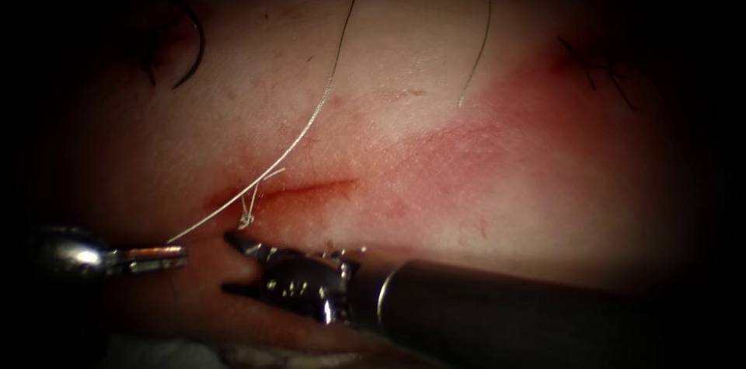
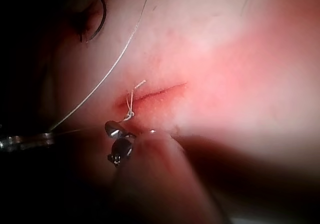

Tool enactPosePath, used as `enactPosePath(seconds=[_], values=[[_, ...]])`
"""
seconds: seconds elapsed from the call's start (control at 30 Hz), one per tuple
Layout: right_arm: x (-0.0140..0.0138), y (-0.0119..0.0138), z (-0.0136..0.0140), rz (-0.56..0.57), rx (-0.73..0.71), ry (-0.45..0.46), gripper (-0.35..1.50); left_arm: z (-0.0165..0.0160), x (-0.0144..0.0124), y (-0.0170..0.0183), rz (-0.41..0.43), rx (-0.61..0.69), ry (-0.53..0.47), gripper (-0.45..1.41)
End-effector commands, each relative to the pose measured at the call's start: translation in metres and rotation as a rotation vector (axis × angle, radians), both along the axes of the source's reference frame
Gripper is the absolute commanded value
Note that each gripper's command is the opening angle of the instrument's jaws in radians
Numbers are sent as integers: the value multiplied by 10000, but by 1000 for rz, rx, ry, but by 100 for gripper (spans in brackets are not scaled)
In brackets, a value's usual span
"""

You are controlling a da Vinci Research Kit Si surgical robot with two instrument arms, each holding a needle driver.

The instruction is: Wound Closure

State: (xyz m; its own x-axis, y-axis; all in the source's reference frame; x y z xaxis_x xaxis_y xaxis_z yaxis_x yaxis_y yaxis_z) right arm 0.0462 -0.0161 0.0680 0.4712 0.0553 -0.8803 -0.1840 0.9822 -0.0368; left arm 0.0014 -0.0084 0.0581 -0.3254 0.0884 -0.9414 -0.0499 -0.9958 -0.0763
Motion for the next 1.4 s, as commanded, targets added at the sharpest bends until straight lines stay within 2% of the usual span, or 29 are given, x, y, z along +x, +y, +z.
enactPosePath(seconds=[0.03,0.5,0.63,0.8,1.23,1.3,1.4], values=[[5,-1,3,0,5,2,142,6,-5,-5,1,4,-2,-45],[17,13,2,43,3,-26,143,7,-7,-2,-8,15,-3,-45],[29,18,2,56,2,-27,145,6,-9,-4,-8,15,-4,-45],[50,30,15,72,-2,-33,147,2,-10,-9,-3,18,-9,-45],[68,34,20,50,-28,-36,147,-8,-11,-9,0,26,-14,-45],[69,33,20,43,-26,-29,142,-8,-12,-9,0,26,-14,-45],[70,31,19,15,-17,-35,115,-8,-13,-10,1,26,-16,-45]])
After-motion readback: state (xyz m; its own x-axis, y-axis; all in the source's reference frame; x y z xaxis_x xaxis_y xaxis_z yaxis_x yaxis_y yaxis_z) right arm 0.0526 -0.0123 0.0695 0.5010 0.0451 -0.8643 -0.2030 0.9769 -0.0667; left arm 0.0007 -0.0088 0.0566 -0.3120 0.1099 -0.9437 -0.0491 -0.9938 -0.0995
